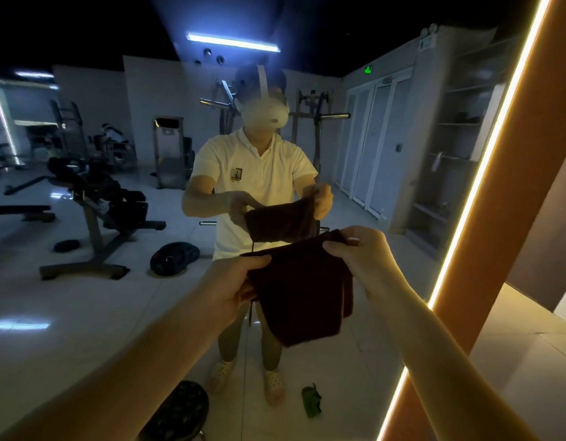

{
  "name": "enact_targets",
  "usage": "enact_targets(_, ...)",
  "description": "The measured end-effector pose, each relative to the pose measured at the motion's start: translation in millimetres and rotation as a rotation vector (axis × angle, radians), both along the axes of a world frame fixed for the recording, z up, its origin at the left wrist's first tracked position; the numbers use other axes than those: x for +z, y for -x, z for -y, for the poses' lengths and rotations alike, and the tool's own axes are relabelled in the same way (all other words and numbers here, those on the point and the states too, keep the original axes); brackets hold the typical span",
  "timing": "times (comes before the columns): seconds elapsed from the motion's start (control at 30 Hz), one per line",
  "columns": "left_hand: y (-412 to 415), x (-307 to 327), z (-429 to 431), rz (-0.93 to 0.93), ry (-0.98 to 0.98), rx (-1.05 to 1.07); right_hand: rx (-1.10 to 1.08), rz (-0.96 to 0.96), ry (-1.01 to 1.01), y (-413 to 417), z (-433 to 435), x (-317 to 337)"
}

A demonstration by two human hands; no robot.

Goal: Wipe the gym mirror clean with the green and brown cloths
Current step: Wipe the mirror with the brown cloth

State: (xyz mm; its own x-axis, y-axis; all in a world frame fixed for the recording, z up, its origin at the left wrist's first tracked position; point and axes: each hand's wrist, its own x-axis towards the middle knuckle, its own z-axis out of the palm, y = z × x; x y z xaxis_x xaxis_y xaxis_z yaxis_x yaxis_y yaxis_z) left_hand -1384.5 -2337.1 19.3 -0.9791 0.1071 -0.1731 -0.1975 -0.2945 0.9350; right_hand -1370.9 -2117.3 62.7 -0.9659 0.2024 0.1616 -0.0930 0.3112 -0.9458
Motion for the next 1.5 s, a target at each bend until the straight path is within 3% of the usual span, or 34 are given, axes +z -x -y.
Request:
enact_targets(0.1,0,17,-4,-0.044,0.047,0.087,0.015,-0.033,0.063,3,3,-1)
enact_targets(0.23,15,40,1,-0.116,0.228,0.067,0.210,0.072,0.056,6,-5,8)
enact_targets(0.33,17,64,5,-0.185,0.364,-0.140,0.238,0.057,-0.329,5,-5,21)
enact_targets(0.4,18,77,8,-0.240,0.468,-0.316,0.210,0.005,-0.485,3,-1,30)
enact_targets(0.53,24,89,9,-0.455,1.007,-0.447,0.203,-0.028,-0.498,3,-5,46)
enact_targets(0.6,27,97,12,-0.562,1.148,-0.408,0.251,-0.011,-0.356,6,-11,48)
enact_targets(0.7,32,112,14,-0.452,1.019,-0.414,0.414,0.109,0.299,9,-12,38)
enact_targets(0.77,38,115,14,-0.355,0.850,-0.369,0.555,0.204,0.508,11,-11,26)
enact_targets(0.83,41,113,17,-0.331,0.786,-0.350,0.570,0.218,0.401,15,-12,17)
enact_targets(0.93,48,103,20,-0.342,0.878,-0.288,0.280,0.140,0.179,27,-11,16)
enact_targets(1.07,56,95,3,-0.544,1.087,-0.110,-0.114,-0.199,-0.400,33,9,22)
enact_targets(1.13,50,100,-14,-0.623,0.988,-0.077,-0.188,-0.401,-0.552,30,23,25)
enact_targets(1.2,44,114,-30,-0.557,0.709,-0.129,-0.149,-0.542,-0.527,28,32,28)
enact_targets(1.3,35,138,-39,-0.380,0.355,-0.240,-0.027,-0.608,-0.427,23,35,39)
enact_targets(1.4,38,157,-35,-0.464,0.284,-0.265,-0.048,-0.710,-0.376,23,24,53)
enact_targets(1.5,40,188,-36,-0.500,0.368,-0.335,-0.061,-0.762,-0.325,35,11,72)
